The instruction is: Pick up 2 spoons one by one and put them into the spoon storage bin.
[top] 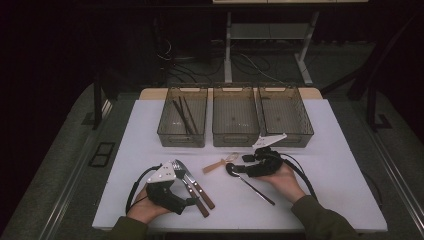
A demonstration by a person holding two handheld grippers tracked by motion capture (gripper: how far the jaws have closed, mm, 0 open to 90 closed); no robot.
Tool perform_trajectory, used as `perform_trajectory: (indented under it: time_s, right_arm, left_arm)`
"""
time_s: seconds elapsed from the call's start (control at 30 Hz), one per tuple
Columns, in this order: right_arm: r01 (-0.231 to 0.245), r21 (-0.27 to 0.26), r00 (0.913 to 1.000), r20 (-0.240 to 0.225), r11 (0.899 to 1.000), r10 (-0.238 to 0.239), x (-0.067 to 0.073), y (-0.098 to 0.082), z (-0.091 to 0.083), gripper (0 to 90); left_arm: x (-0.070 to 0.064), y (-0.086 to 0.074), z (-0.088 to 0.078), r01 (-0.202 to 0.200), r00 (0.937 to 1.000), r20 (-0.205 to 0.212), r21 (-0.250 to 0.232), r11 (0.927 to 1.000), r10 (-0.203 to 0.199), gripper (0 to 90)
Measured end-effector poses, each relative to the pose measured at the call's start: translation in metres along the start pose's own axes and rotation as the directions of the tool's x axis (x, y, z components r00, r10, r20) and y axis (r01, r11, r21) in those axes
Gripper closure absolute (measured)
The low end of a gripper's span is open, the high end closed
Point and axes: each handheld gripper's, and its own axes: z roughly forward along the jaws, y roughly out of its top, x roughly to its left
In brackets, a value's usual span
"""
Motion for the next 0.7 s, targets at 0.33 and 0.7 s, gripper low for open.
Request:
perform_trajectory:
  time_s: [0.33,0.7]
  right_arm:
    - [0.046,0.045,0.9989,0.011,0.998,-0.046,0.008,0.0,0.02,50.8]
    - [0.148,0.078,0.9856,0.07,0.986,-0.154,0.02,0.0,0.026,52.7]
  left_arm:
    - [0.0,0.0,0.0,-0.003,1.0,0.004,0.004,1.0,0.003,0.0]
    - [0.0,0.0,0.001,-0.002,1.0,0.004,0.005,1.0,0.002,0.0]
